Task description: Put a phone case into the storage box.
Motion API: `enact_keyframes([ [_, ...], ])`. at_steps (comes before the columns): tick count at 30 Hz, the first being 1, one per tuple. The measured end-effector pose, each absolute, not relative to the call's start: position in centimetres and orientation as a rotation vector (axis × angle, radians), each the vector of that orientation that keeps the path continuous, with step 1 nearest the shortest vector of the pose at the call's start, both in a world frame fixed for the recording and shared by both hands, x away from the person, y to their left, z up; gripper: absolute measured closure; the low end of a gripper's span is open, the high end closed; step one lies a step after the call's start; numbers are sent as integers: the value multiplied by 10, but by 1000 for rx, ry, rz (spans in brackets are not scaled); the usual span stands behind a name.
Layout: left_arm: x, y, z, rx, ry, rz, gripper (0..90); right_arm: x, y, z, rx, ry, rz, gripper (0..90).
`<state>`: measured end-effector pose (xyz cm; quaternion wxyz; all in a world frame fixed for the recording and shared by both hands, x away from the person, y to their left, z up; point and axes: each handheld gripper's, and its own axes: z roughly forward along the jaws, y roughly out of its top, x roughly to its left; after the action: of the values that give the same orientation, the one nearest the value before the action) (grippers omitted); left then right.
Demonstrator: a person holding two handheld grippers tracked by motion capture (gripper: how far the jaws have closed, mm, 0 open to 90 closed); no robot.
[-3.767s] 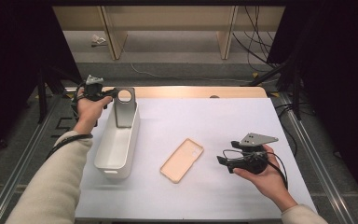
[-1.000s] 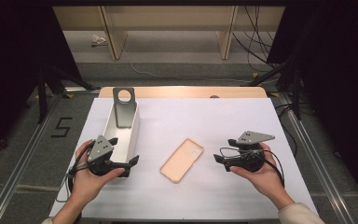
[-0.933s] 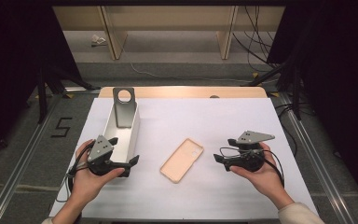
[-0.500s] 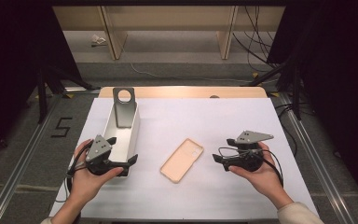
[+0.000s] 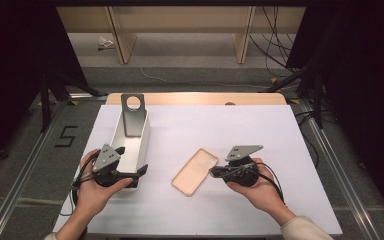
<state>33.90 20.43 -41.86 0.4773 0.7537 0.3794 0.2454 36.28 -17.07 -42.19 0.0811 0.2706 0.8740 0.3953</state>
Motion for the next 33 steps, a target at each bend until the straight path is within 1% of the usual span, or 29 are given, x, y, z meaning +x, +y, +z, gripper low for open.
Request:
enact_keyframes([
  [2,339,205,-418,1838,932,599,39,364,-161,-425,810,2648,1151,900],
  [12,340,206,-419,1837,930,599,42,376,-115,-443,803,2769,1008,900],
  [18,339,206,-419,1837,926,598,42,381,-95,-454,791,2813,933,900],
  [22,339,205,-418,1837,924,599,43,382,-89,-459,795,2843,882,900],
  [33,339,205,-419,1842,923,597,43,383,-91,-463,804,2887,787,900],
])
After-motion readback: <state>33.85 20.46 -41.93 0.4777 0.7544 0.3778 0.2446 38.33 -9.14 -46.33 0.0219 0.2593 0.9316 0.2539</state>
